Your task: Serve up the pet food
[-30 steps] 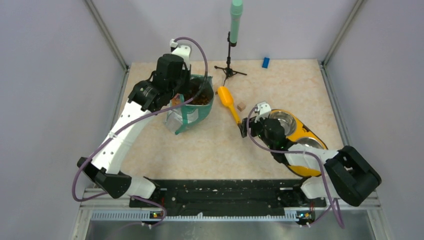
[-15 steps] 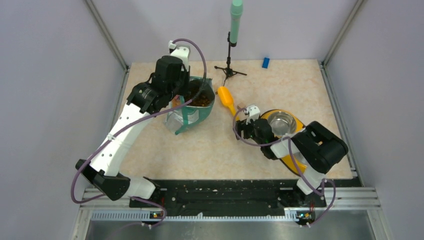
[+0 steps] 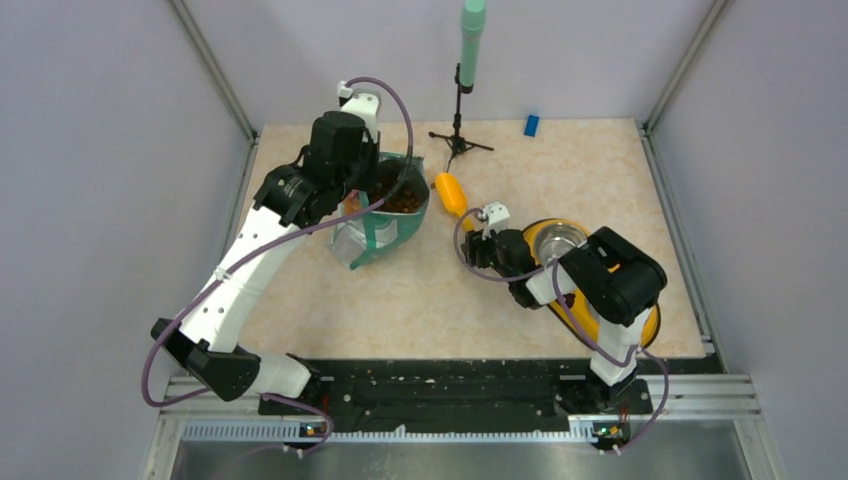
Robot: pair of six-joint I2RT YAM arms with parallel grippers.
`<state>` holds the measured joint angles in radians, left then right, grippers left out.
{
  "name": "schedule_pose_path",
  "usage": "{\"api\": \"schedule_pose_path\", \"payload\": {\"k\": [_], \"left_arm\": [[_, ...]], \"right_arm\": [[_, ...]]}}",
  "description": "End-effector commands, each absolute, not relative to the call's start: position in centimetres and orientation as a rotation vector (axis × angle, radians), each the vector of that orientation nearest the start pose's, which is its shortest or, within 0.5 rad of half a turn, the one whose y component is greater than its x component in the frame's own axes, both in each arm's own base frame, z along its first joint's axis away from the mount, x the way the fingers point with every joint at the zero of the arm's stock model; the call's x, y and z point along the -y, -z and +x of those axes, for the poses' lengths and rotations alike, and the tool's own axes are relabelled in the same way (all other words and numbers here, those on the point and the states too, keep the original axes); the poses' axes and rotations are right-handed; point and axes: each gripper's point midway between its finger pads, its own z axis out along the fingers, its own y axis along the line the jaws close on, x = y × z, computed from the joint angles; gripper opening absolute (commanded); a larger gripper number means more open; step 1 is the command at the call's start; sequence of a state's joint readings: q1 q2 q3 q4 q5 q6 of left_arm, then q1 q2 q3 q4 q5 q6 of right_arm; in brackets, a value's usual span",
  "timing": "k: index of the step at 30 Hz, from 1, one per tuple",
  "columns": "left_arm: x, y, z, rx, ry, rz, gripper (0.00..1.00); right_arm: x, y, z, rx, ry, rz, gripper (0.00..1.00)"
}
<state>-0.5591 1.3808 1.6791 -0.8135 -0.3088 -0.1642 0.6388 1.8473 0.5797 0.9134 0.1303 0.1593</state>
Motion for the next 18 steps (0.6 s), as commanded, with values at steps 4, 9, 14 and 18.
{"api": "schedule_pose_path", "payload": {"k": [4,9,14,18], "left_arm": [[15.1,-37.1,35.2,-1.976,0.081,0.191,0.00],[15.1,-36.8,35.3,-1.986,0.068,0.201,0.00],[15.2,-36.7,35.4,-1.987,0.073,0.204,0.00],[15.3,-36.7,35.4,-1.987,0.074,0.207,0.00]], "right_arm": [[-25.6,-1.2,36.6,-1.922,-0.383,-0.398,0.51],[-26.1,-0.6,36.0,-1.905,-0.321,-0.452,0.48],[-25.3,-0.3,35.4,-1.874,-0.255,-0.446,0.47],[-24.8,-0.1,35.5,-1.868,-0.212,-0.446,0.41]]}}
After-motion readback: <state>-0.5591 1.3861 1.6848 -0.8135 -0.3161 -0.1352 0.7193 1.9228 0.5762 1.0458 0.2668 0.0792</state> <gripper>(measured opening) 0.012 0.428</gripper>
